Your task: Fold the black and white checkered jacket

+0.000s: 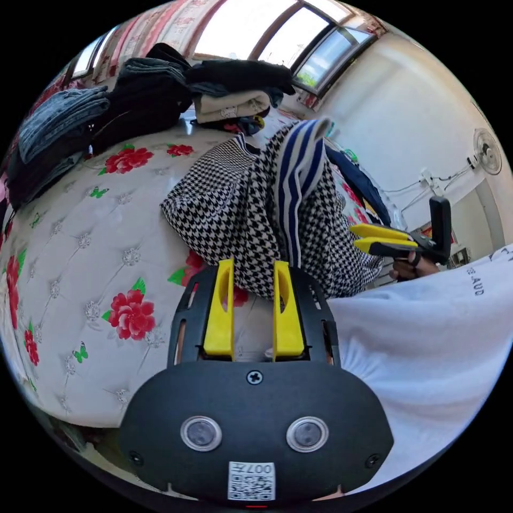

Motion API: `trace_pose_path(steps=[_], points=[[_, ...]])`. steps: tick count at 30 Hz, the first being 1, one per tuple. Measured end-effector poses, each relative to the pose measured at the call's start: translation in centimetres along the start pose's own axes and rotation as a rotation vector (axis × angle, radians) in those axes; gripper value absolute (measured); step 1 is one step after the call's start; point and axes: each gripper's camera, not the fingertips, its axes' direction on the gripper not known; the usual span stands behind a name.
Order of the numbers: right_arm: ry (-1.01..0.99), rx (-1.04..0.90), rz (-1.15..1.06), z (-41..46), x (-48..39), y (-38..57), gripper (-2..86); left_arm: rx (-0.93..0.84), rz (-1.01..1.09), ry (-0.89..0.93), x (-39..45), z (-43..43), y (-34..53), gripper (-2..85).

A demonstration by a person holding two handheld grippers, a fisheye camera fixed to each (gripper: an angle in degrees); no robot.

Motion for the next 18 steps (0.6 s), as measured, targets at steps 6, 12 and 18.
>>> trace_pose_path(steps=[6, 12, 18], points=[[0.159, -0.123, -0.098, 5.3, -1.9, 0.4, 3.0, -0.134, 0.025, 0.018, -0.1, 2.4, -1.0, 8.9], [0.313, 0.315, -0.054, -9.3, -0.7, 0.8, 0.4, 0.210, 0.004, 0.018, 2.0, -11.9, -0.7, 0.4], [0.535, 0.818, -0.051, -26.7, -2.2, 3.6, 0.0, 0.647, 0.131, -0.044, 9.4, -29.0, 1.4, -0.7]])
